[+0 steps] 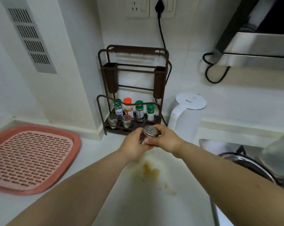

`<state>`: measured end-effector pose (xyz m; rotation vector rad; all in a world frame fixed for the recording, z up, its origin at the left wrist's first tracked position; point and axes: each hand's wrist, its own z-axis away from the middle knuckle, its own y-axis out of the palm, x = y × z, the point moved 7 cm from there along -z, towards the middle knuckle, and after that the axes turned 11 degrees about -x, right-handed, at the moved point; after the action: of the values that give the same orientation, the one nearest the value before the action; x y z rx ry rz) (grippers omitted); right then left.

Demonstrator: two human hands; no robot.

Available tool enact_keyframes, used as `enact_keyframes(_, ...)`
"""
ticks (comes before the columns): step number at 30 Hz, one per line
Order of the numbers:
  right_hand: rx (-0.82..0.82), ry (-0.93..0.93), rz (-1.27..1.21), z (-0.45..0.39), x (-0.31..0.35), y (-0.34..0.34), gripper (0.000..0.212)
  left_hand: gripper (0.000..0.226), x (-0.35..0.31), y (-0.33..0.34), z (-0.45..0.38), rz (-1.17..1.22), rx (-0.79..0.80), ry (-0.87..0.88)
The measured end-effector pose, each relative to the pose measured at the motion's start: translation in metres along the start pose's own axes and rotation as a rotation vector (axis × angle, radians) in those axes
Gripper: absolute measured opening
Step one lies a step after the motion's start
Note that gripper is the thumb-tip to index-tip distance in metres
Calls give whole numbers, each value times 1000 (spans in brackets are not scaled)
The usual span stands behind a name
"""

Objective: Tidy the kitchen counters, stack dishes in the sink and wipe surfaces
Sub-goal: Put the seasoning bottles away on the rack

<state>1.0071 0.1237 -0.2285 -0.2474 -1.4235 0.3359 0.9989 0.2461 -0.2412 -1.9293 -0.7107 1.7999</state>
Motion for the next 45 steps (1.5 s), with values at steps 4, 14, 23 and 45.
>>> enact_keyframes(4,-43,-22,49,-18,7,13,55,61,12,-3,-21,54,5,-1)
enact_keyframes(14,-359,-50,394,-73,10,30,57,53,61,-24,-76,-1,-102,-178)
enact_keyframes(23,-430,86,592,-98,0,39,52,54,63,9,-106,75,94,-106)
enact_keyframes(45,-393,284,706,-124,-18,51,54,60,58,32,-120,-6,284,-17)
